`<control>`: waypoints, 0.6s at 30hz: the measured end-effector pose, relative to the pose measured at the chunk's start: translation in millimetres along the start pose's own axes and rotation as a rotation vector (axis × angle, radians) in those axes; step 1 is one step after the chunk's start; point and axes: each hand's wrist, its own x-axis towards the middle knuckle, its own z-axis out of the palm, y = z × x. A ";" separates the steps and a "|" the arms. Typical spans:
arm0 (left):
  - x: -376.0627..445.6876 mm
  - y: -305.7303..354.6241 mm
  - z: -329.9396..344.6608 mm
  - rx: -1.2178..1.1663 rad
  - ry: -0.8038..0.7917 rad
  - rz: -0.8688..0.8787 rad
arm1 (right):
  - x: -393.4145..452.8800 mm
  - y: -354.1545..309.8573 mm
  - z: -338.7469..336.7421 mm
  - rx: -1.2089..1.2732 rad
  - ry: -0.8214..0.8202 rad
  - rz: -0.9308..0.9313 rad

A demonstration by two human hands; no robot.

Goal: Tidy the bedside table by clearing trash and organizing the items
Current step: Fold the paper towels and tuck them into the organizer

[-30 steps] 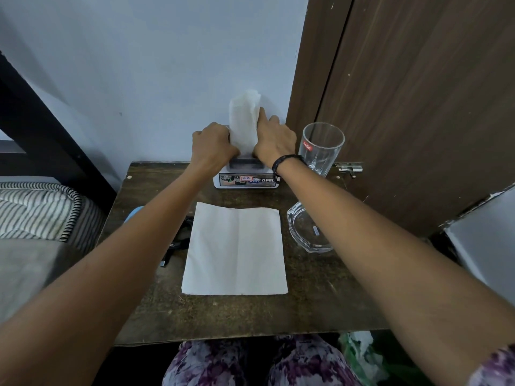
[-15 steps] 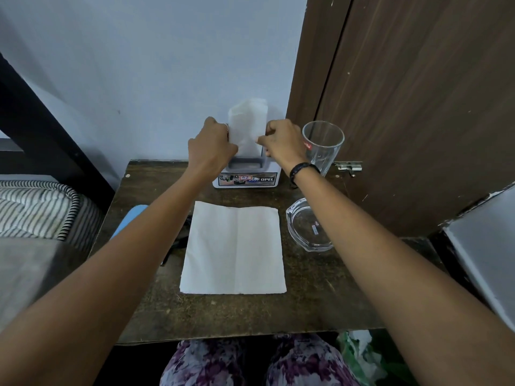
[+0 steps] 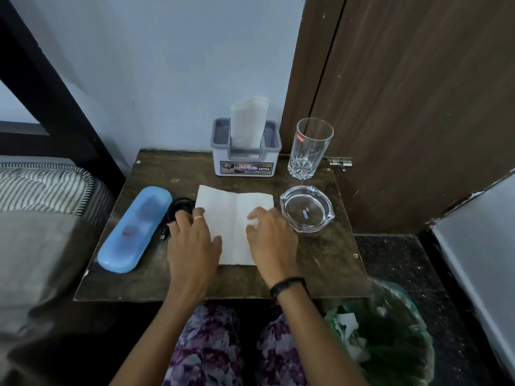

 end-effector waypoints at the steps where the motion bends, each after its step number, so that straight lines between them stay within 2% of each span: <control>1: -5.2 -0.2 0.4 0.000 -0.033 -0.028 | -8.5 1.3 5.4 -0.055 -0.018 0.027; 4: -12.4 1.7 0.5 -0.052 -0.057 -0.050 | -24.0 2.2 15.7 -0.102 0.025 0.079; 9: -7.3 18.9 -17.8 -0.557 -0.070 -0.090 | -26.3 5.0 16.9 -0.029 0.063 0.138; 11: -6.4 23.0 -21.2 -0.664 -0.076 -0.097 | -23.8 8.1 14.4 0.011 0.066 0.147; 13: -7.9 22.3 -19.0 -0.617 -0.101 -0.141 | -22.1 10.8 12.4 0.038 0.059 0.162; 16: -10.6 18.0 -14.2 -0.405 -0.157 -0.213 | -23.3 12.7 11.7 0.026 0.059 0.156; 18: -12.8 18.7 -13.1 -0.515 -0.192 -0.211 | -24.3 13.0 12.2 0.024 0.073 0.141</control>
